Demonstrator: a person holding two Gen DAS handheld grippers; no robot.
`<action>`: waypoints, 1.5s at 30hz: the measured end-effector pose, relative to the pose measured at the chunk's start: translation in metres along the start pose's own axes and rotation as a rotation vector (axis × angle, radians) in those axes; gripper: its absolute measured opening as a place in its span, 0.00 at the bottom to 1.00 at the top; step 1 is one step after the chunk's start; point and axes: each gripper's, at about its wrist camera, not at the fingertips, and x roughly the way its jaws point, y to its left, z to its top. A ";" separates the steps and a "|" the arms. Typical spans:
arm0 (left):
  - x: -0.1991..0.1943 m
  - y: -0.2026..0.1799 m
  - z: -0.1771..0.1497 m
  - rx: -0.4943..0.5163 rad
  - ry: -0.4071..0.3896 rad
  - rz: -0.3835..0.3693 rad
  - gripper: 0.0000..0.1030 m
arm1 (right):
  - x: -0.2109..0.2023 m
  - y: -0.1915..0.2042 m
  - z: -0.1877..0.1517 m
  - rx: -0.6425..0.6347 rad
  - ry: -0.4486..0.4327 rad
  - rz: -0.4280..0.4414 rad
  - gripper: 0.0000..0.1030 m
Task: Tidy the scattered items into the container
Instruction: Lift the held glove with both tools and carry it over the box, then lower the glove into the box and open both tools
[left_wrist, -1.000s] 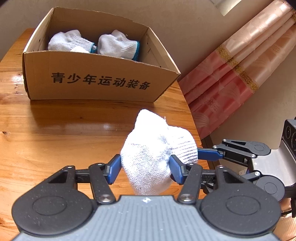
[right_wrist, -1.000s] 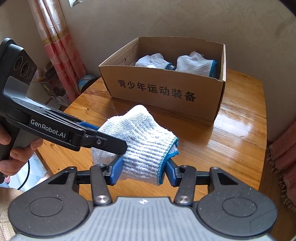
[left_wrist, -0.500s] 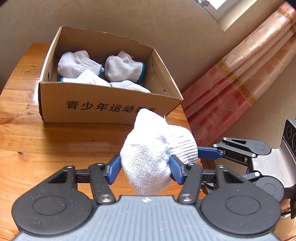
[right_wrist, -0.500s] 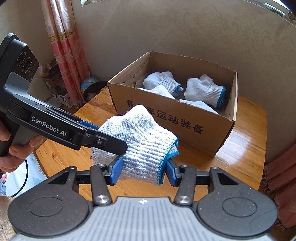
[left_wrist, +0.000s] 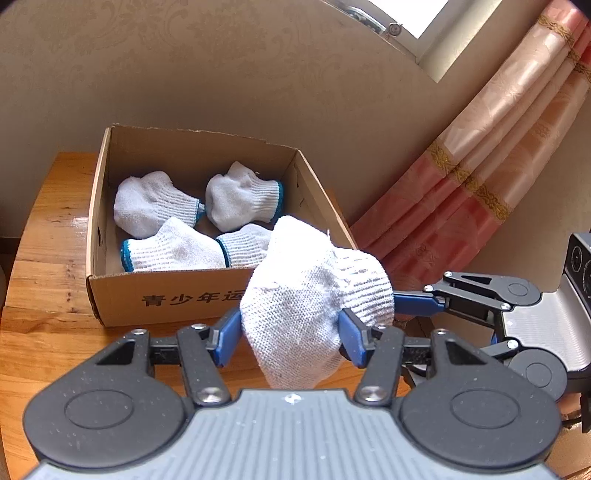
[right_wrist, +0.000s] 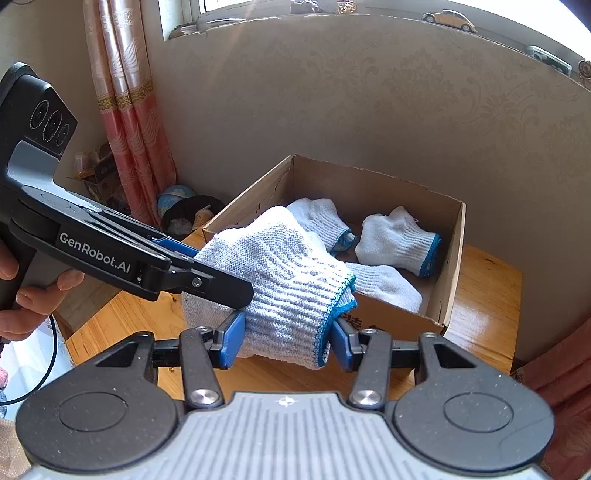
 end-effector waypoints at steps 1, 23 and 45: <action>0.001 0.000 0.003 0.001 -0.002 0.001 0.54 | 0.001 -0.002 0.003 0.001 -0.003 0.001 0.54; 0.045 0.018 0.091 0.008 -0.015 0.036 0.55 | 0.046 -0.064 0.062 0.104 -0.063 0.009 0.54; 0.112 0.047 0.117 -0.026 0.076 0.061 0.55 | 0.117 -0.106 0.066 0.208 -0.004 0.008 0.55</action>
